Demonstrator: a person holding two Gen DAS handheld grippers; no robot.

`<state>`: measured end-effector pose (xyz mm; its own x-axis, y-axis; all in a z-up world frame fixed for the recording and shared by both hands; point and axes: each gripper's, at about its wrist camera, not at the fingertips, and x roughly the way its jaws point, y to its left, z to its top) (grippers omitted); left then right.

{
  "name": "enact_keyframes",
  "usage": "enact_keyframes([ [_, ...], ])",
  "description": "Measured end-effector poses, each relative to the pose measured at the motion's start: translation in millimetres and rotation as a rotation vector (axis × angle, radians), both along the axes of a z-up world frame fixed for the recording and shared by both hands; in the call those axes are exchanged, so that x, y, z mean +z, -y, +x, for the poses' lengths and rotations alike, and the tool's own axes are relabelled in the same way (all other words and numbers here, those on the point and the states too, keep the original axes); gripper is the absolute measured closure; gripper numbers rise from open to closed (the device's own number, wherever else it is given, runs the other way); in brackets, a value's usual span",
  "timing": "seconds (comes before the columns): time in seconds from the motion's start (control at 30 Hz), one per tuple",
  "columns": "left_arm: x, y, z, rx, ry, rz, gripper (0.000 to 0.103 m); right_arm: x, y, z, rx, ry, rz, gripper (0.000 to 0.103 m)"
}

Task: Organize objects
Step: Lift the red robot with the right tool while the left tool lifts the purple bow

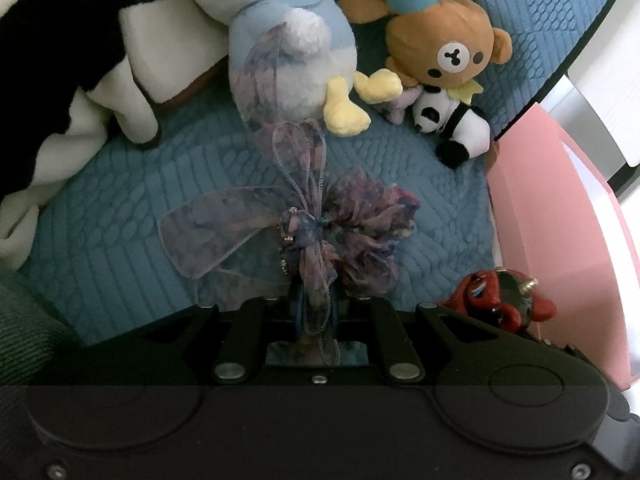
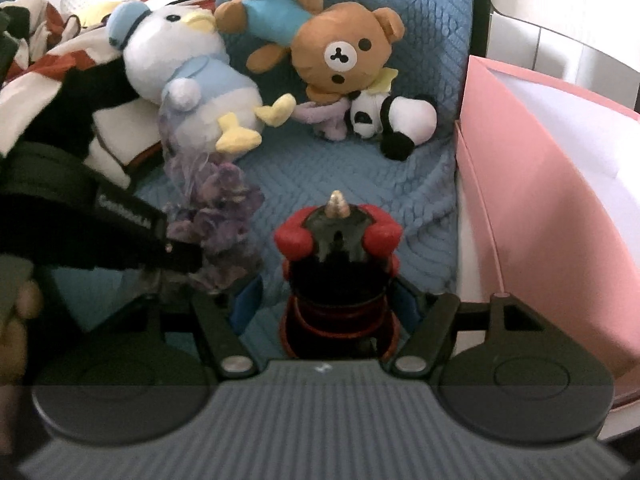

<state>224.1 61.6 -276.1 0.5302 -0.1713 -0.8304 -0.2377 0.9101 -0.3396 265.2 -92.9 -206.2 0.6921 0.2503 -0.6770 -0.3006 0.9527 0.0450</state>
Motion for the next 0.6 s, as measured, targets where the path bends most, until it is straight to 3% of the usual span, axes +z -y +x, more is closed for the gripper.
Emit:
enact_keyframes([
  [0.07,-0.9,-1.1,1.0,0.007,-0.003,-0.012,0.091,-0.8,-2.0,2.8,-0.003,0.0,0.003,0.034],
  [0.13,-2.1,-3.4,2.3,0.029,-0.009,-0.033,0.091,-2.2,-1.3,6.0,-0.011,-0.002,0.006,0.044],
  [0.33,8.4,-5.3,0.4,0.028,0.013,-0.058,0.091,3.3,2.7,7.5,-0.011,-0.025,0.016,0.044],
  [0.6,32.6,-4.4,-2.9,0.025,0.033,-0.09,0.091,34.7,13.9,4.3,-0.013,-0.019,0.066,0.044],
])
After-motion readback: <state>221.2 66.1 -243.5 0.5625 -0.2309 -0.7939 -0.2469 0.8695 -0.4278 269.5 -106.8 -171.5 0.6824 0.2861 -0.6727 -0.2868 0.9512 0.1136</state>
